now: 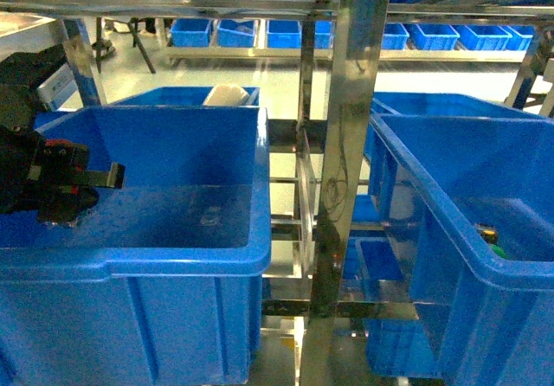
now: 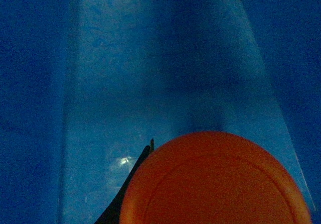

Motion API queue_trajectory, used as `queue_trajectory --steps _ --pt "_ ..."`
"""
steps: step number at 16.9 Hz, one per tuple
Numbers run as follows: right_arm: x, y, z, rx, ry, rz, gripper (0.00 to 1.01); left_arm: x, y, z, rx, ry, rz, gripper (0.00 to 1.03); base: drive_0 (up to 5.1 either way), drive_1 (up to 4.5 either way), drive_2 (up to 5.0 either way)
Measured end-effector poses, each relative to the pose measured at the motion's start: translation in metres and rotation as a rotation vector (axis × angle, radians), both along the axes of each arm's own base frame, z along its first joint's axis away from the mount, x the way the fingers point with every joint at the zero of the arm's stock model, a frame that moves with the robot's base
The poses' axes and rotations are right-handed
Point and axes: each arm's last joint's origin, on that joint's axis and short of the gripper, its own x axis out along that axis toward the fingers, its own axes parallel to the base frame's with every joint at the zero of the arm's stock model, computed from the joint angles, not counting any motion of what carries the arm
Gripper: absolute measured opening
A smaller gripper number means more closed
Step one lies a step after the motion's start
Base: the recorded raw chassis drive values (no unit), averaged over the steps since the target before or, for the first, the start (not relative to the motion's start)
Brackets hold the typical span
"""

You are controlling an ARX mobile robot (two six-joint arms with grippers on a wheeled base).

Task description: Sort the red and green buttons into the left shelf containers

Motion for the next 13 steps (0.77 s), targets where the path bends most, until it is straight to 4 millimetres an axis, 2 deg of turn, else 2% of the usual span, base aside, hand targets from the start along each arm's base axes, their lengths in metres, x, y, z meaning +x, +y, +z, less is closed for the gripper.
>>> queue_trajectory --steps 7,8,13 --pt "0.000 0.000 0.000 0.000 0.000 0.000 0.98 0.029 -0.002 -0.016 -0.071 0.091 -0.021 0.26 0.0 0.00 0.0" --pt "0.000 0.000 0.000 0.000 0.000 0.000 0.98 0.031 -0.002 -0.015 -0.072 0.085 -0.023 0.30 0.0 0.00 0.0" --pt "0.000 0.000 0.000 0.000 0.000 0.000 0.98 0.031 -0.001 -0.010 -0.074 0.044 -0.024 0.84 0.0 0.00 0.0"
